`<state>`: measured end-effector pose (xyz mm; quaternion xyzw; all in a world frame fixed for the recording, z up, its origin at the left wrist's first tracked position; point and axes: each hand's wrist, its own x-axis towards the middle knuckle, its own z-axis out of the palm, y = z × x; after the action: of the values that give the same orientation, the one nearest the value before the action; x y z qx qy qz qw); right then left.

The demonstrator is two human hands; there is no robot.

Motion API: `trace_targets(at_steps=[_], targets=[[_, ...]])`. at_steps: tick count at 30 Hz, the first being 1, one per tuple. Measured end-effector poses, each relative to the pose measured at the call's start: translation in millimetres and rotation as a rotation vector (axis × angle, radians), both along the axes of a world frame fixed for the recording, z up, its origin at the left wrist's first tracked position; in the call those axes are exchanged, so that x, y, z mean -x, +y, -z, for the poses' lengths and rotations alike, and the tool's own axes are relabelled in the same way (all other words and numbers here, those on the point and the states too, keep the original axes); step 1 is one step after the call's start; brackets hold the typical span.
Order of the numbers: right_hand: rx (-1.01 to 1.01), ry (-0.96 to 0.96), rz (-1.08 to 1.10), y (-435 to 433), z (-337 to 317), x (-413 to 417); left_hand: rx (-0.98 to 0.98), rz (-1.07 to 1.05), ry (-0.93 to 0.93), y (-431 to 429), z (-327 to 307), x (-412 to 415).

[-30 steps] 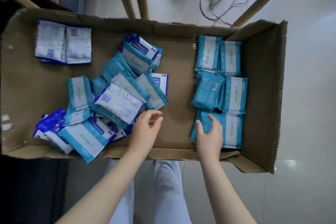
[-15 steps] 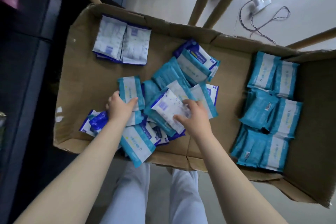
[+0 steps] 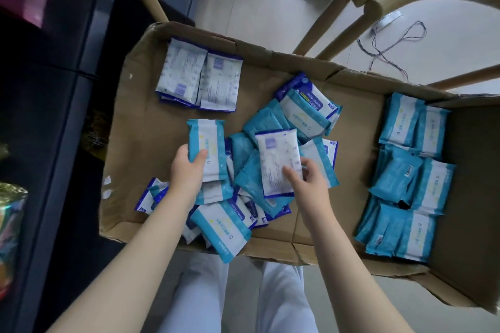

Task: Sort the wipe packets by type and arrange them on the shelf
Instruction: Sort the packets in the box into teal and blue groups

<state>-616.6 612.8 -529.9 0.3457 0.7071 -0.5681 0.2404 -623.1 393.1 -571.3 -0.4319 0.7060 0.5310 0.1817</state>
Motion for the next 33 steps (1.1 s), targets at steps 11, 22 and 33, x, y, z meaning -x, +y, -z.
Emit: trace_targets(at_steps=[11,22,33], targets=[[0.018,0.095,-0.024,-121,58,149,-0.119,-0.168,0.075,-84,-22,8],[-0.250,0.304,0.102,-19,21,66,-0.321,-0.135,0.131,-31,-55,17],[-0.666,-0.167,0.103,247,29,-130,-0.478,0.328,0.062,229,-33,-75]])
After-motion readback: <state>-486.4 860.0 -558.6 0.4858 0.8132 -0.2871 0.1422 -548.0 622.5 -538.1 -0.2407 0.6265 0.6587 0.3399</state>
